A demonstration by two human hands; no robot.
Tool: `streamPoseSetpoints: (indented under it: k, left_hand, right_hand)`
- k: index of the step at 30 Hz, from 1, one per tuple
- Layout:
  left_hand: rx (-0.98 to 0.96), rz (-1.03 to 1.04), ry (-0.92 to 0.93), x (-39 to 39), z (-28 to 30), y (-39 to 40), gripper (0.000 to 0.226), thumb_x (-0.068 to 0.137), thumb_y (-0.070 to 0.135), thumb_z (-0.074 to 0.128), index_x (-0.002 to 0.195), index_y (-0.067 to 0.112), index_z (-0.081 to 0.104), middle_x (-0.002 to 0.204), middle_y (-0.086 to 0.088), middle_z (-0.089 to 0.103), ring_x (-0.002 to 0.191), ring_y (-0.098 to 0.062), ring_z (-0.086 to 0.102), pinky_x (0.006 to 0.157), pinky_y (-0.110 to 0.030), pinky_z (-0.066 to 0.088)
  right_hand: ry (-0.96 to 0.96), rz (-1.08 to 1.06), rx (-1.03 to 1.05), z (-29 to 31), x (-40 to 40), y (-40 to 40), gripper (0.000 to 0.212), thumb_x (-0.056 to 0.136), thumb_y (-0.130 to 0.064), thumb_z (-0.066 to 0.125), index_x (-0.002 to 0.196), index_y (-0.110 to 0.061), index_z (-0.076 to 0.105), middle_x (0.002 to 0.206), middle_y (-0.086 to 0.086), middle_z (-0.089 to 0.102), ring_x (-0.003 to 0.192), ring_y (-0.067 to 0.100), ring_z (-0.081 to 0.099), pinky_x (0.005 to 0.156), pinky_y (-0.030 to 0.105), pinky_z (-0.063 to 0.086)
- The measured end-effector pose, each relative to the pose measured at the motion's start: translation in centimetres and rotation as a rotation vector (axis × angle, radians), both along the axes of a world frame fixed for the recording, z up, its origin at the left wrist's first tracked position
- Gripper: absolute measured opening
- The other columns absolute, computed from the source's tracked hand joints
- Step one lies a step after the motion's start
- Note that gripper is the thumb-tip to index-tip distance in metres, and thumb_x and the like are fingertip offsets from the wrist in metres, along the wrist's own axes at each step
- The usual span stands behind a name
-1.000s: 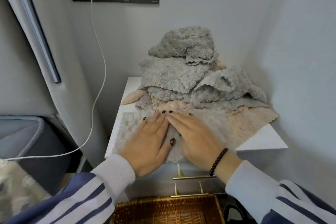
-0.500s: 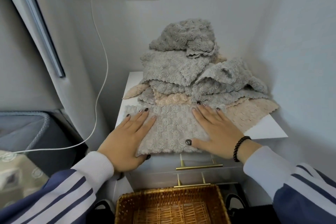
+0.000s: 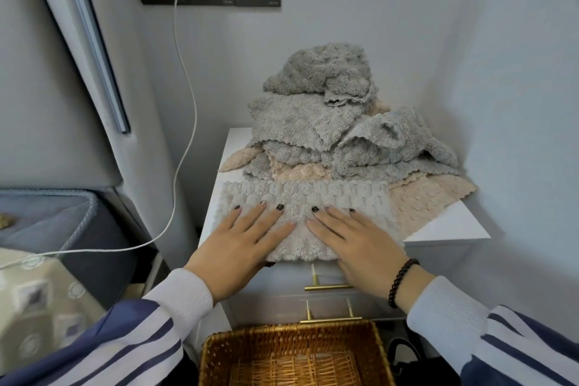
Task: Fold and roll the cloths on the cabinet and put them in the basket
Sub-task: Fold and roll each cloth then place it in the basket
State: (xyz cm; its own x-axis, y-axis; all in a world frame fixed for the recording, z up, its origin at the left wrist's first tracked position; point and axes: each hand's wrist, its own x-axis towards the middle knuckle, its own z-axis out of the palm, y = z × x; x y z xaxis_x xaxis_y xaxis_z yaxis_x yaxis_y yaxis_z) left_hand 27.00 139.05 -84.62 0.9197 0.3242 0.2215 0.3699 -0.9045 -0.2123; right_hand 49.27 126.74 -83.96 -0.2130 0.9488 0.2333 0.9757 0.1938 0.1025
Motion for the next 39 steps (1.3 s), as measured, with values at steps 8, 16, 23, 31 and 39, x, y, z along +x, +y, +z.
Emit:
streamPoseSetpoints:
  k: [8, 16, 23, 31, 39]
  left_hand:
    - [-0.372, -0.012, -0.263, -3.1, 1.8, 1.7, 0.044, 0.089, 0.031, 0.033, 0.127, 0.032, 0.056, 0.125, 0.009, 0.064, 0.111, -0.016, 0.063, 0.087, -0.036, 0.056]
    - [-1.231, 0.168, -1.099, -0.9, 8.6, 2.2, 0.005, 0.073, 0.017, 0.072, 0.075, 0.020, 0.074, 0.073, -0.001, 0.072, 0.067, -0.016, 0.067, 0.062, -0.025, 0.056]
    - [-1.273, 0.428, -1.235, 3.6, 8.3, 1.8, 0.018, 0.094, 0.028, 0.058, 0.092, 0.012, 0.065, 0.089, -0.010, 0.073, 0.083, -0.029, 0.069, 0.070, -0.040, 0.058]
    - [-1.142, 0.347, -1.194, 6.0, 9.5, 0.1, 0.055, 0.085, 0.055, 0.058, 0.089, 0.001, 0.055, 0.087, -0.029, 0.063, 0.072, -0.042, 0.061, 0.070, -0.058, 0.054]
    - [-1.230, 0.150, -1.073, 8.5, 9.8, -4.0, 0.054, 0.089, 0.049, 0.045, 0.088, -0.003, 0.057, 0.070, -0.009, 0.049, 0.062, -0.018, 0.042, 0.053, -0.032, 0.035]
  right_hand:
    - [0.483, -0.204, -0.213, 6.0, 4.3, -1.2, 0.031, 0.097, -0.012, 0.049, 0.124, -0.022, 0.062, 0.096, -0.007, 0.070, 0.055, -0.003, 0.053, 0.056, 0.008, 0.044]
    - [1.365, -0.413, 0.308, 10.0, 7.8, -1.7, 0.017, 0.073, -0.014, 0.078, 0.088, -0.012, 0.071, 0.068, -0.001, 0.070, 0.060, 0.012, 0.064, 0.057, 0.022, 0.053]
    - [1.035, -0.619, 0.465, 7.2, 7.3, -0.1, 0.031, 0.090, -0.031, 0.062, 0.089, 0.000, 0.062, 0.060, 0.014, 0.052, 0.056, 0.032, 0.046, 0.052, 0.028, 0.035]
    - [1.004, -0.591, 0.709, 9.8, 5.0, 0.0, 0.036, 0.091, -0.032, 0.060, 0.067, -0.008, 0.046, 0.059, 0.009, 0.042, 0.056, 0.026, 0.042, 0.054, 0.033, 0.036]
    - [1.049, -0.286, 0.572, 10.3, -1.6, -0.5, 0.016, 0.086, -0.016, 0.067, 0.077, -0.023, 0.056, 0.060, -0.009, 0.053, 0.052, 0.007, 0.047, 0.045, 0.014, 0.037]
